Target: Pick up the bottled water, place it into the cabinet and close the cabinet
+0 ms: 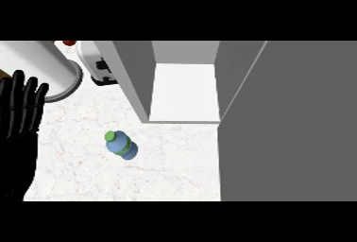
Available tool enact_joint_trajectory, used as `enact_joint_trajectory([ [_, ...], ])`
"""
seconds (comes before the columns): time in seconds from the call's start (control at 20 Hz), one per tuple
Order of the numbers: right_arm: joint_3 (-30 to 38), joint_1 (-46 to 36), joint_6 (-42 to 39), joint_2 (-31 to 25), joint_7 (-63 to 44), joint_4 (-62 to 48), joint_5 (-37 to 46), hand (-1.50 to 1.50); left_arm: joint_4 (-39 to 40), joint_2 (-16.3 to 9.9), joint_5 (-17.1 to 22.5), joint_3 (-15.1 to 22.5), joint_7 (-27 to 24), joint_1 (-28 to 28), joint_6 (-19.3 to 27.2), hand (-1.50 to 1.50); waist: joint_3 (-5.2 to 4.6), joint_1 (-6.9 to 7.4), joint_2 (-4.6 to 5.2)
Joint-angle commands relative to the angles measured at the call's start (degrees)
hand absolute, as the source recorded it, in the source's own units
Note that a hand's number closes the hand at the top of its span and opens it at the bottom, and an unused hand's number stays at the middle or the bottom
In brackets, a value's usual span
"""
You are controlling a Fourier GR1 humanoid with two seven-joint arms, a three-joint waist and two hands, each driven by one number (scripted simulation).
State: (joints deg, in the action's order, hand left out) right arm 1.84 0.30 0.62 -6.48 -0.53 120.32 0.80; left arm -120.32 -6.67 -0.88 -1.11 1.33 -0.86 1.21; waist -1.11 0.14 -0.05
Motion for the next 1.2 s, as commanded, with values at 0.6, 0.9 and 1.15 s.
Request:
enact_joint_trajectory([
  [0.6, -6.62, 15.87, -6.77, 4.06, -8.8, 6.1, -17.76, -1.5, 0.7, -4.17, 31.9, 11.52, 15.8, 12.62, -19.55, -1.5, 1.14, -0.52, -0.2],
  [0.9, -10.03, 22.4, -8.97, 5.82, -4.17, 7.35, -16.62, -1.5, -2.23, -7.34, 38.03, 5.47, 18.73, 13.19, -21.03, -1.5, 1.13, -0.22, -0.04],
  [1.15, -8.3, 25.06, -9.07, 4.84, -7.27, 12.42, -19.45, -1.5, 2.36, -9.15, 42.26, 0.35, 15.34, 16.28, -29.16, -1.5, 1.1, -0.23, -0.03],
])
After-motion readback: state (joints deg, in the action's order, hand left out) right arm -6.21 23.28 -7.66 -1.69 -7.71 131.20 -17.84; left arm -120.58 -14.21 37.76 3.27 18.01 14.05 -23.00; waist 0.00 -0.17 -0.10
